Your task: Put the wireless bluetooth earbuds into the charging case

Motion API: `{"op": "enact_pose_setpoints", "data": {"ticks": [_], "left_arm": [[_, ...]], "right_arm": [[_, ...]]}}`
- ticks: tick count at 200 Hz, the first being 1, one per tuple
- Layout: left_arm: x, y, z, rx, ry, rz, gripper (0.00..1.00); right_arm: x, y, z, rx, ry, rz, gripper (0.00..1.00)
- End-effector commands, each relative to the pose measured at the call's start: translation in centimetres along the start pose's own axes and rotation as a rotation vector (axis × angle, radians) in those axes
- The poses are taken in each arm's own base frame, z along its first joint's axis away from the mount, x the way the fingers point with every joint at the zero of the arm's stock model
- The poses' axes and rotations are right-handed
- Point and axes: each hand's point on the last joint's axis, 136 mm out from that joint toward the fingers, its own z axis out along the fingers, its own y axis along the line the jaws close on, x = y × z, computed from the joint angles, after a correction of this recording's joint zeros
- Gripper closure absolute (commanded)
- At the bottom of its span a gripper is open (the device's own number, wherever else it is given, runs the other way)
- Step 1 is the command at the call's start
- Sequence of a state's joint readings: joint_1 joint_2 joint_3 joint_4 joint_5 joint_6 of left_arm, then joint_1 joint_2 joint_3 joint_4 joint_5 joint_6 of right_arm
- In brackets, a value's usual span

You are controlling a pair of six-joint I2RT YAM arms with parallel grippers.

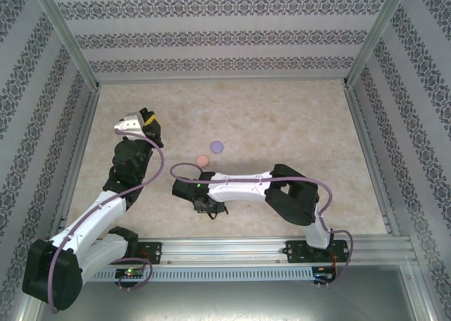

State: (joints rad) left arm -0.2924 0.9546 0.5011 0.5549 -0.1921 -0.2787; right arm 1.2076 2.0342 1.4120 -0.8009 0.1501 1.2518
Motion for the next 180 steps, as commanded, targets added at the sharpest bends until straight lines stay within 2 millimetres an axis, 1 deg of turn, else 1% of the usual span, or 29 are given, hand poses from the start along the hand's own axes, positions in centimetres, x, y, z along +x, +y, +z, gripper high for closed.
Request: {"op": "enact_pose_setpoints", "data": {"ticks": [1, 37, 44, 64, 70, 105, 145, 180], "left_arm": [[-0.7, 0.3, 0.0, 0.000, -0.041, -0.028, 1.00], [-0.7, 0.2, 0.1, 0.003, -0.041, -0.033, 1.00], [-0.7, 0.2, 0.1, 0.004, -0.040, -0.032, 1.00], [-0.6, 0.1, 0.1, 0.006, -0.038, -0.034, 1.00], [-0.6, 0.1, 0.1, 0.007, -0.038, -0.034, 1.00], [-0.4, 0.1, 0.2, 0.010, -0.033, -0.044, 1.00], [-0.2, 0.0, 0.3, 0.015, -0.024, -0.065, 1.00], [0.0, -0.2, 0.5, 0.026, -0.017, -0.080, 1.00]], "right_arm": [[0.7, 0.1, 0.7, 0.025, 0.010, -0.007, 0.71], [0.8, 0.1, 0.7, 0.025, 0.011, -0.010, 0.72], [0.7, 0.1, 0.7, 0.025, 0.011, -0.009, 0.74], [0.8, 0.1, 0.7, 0.023, 0.011, -0.008, 0.75], [0.8, 0.1, 0.7, 0.020, 0.010, -0.007, 0.77], [0.7, -0.1, 0.5, 0.013, -0.002, -0.005, 0.80], [-0.5, -0.4, -1.2, -0.023, -0.064, -0.005, 0.80], [-2.4, -0.7, -2.8, -0.066, -0.120, 0.004, 0.80]]}}
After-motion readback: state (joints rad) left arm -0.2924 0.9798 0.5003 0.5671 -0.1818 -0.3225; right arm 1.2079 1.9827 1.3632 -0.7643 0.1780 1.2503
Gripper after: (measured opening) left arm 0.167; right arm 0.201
